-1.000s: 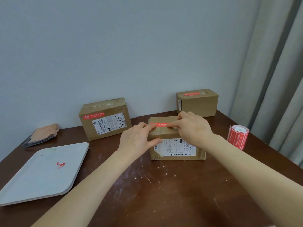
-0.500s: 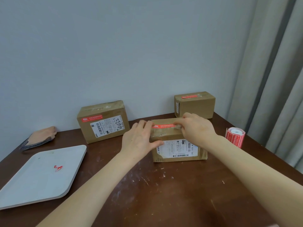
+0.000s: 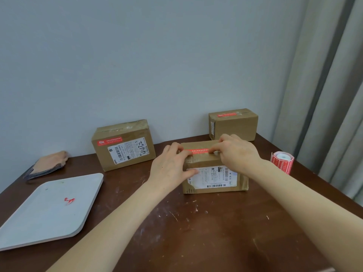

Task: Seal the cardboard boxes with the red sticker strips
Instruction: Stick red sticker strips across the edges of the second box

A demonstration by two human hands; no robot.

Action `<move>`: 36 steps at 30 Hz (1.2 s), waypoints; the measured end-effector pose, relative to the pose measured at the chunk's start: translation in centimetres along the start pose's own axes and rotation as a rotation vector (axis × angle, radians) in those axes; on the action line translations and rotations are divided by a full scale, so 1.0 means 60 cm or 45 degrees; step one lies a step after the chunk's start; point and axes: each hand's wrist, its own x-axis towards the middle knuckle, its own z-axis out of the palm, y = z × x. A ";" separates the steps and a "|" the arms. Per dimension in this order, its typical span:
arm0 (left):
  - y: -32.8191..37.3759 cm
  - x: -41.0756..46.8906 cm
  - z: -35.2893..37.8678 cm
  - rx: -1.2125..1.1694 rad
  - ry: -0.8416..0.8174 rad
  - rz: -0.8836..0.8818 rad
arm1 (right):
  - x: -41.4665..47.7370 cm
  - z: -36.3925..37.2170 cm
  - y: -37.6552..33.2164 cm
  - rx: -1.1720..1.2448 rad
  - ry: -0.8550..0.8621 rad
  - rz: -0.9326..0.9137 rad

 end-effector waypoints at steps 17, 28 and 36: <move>-0.005 0.004 -0.004 0.042 -0.006 -0.016 | 0.002 -0.004 -0.012 -0.026 -0.018 -0.018; 0.000 0.007 -0.002 0.024 0.001 0.013 | 0.004 0.002 -0.032 -0.086 -0.011 -0.085; 0.001 0.016 -0.003 0.061 0.021 0.014 | 0.011 -0.011 -0.021 -0.057 -0.014 -0.041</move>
